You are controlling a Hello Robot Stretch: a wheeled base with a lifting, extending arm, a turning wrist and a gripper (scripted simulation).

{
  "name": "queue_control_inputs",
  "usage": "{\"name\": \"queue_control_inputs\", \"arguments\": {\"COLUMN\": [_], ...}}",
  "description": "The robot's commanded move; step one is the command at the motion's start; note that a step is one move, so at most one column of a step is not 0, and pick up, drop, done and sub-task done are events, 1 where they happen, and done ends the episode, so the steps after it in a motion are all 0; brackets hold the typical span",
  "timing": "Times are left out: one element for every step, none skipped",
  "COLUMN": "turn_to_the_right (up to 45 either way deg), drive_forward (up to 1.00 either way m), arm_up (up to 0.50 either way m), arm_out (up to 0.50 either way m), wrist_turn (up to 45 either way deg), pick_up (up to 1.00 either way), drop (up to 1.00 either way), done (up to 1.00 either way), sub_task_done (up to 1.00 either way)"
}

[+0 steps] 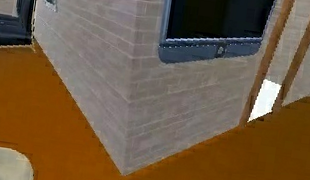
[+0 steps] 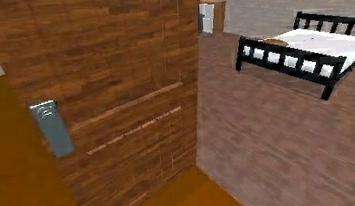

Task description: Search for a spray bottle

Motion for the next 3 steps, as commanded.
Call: {"name": "queue_control_inputs", "arguments": {"turn_to_the_right": [6.0, 0.0, 45.0], "drive_forward": [0.00, 0.80, 0.00], "arm_up": [0.00, 0.00, 0.00], "arm_out": [0.00, 0.00, 0.00], "wrist_turn": [0.0, 0.0, 0.0], "pick_up": [0.00, 0.00, 0.00], "drop": [0.00, 0.00, 0.00], "done": [0.00, 0.00, 0.00], "sub_task_done": [0.00, 0.00, 0.00]}}
